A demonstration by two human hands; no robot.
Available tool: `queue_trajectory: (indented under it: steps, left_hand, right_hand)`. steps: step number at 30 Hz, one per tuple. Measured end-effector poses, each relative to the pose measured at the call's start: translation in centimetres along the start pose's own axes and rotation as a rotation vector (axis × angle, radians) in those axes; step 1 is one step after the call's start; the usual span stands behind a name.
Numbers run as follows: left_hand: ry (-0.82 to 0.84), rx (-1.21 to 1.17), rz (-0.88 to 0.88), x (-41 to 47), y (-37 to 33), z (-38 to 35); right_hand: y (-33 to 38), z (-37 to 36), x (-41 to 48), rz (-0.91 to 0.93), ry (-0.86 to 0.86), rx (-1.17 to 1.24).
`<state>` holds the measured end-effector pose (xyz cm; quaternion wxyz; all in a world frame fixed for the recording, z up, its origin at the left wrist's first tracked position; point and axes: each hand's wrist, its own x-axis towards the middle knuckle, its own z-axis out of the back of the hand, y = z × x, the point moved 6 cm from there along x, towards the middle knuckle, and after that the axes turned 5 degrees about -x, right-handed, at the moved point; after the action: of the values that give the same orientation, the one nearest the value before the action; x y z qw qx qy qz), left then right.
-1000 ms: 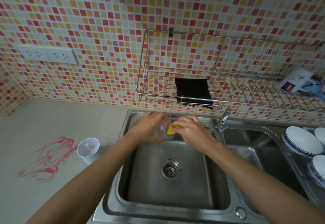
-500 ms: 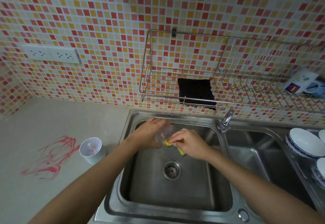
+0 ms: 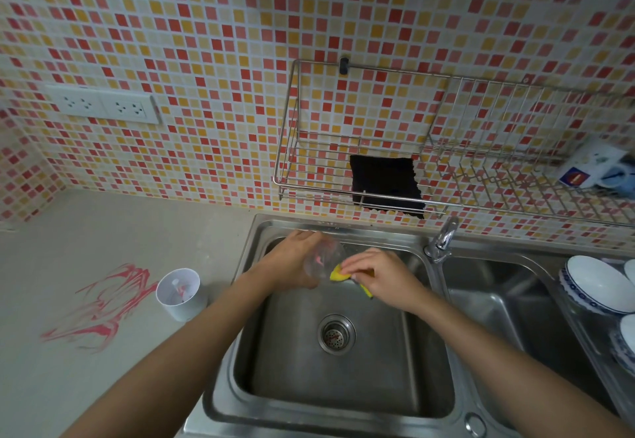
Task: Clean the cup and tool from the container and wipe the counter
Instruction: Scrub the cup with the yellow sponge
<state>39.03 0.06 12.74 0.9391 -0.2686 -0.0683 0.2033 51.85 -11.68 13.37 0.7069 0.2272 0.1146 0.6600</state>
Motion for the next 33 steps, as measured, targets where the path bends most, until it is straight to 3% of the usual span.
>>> queue_trajectory:
  steps: [3,7,11,19,24,29,31,33]
  left_hand:
    - [0.005,-0.016,-0.005,0.3,-0.3,0.1]
    - [0.020,-0.029,-0.011,0.2,-0.2,0.3]
    - [0.012,-0.111,-0.002,0.4,0.3,0.2]
    - [-0.079,-0.378,0.028,0.3,0.0,0.3]
    - [-0.261,-0.250,0.044,-0.1,-0.2,0.0]
    - [-0.263,-0.025,-0.012,-0.1,0.0,0.8]
    - [-0.211,0.075,-0.012,0.0,-0.4,1.0]
    - [-0.155,0.087,-0.016,0.1,-0.8,1.1]
  right_hand:
    - [0.4,0.2,-0.2,0.158,-0.077,-0.261]
    - [0.7,0.2,-0.4,0.131,-0.004,-0.119]
    - [1.0,0.2,-0.5,0.220,-0.028,-0.271]
    - [2.4,1.4,-0.2,0.218,-0.249,-0.208]
    - [3.2,1.2,0.1,0.209,-0.194,-0.163]
    - [1.6,0.7,1.3,-0.074,0.066,0.103]
    - [2.0,0.8,1.6,0.022,0.082,-0.052]
    - [3.0,0.9,1.7,0.236,-0.003,-0.399]
